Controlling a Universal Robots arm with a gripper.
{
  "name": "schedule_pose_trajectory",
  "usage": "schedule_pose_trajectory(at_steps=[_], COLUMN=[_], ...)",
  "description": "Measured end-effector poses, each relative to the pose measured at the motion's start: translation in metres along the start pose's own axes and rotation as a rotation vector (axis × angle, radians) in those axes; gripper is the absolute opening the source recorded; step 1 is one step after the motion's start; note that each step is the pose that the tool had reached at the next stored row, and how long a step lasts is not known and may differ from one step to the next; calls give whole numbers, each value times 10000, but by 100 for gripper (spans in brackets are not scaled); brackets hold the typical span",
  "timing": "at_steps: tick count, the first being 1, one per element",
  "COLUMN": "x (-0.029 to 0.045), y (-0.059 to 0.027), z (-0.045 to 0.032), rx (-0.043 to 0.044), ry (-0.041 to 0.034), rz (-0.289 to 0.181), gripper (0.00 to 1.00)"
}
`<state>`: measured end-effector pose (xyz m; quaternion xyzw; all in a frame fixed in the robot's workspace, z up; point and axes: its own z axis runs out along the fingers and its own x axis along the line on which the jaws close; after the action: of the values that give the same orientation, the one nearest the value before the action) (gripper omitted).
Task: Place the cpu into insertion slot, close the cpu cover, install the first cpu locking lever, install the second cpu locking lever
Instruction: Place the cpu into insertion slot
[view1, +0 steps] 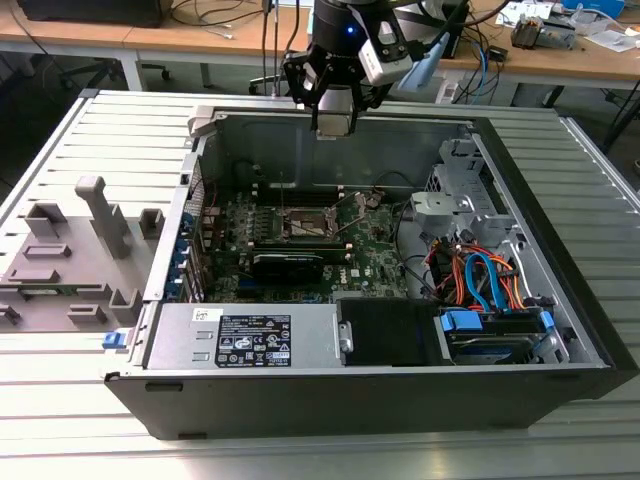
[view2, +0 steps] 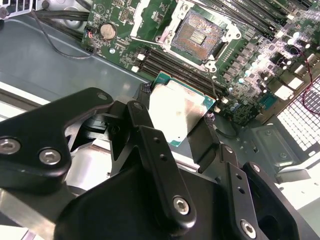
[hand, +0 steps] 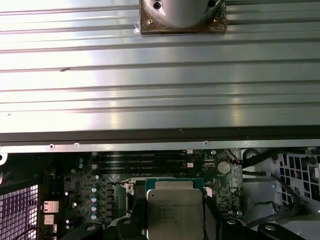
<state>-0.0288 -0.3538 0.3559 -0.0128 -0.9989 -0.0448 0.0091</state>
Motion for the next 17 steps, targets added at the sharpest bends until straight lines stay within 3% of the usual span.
schedule_pose_trajectory(at_steps=[17], x=[1], y=[-5], z=[54], rx=[0], ry=[0], rz=[1], gripper=[55])
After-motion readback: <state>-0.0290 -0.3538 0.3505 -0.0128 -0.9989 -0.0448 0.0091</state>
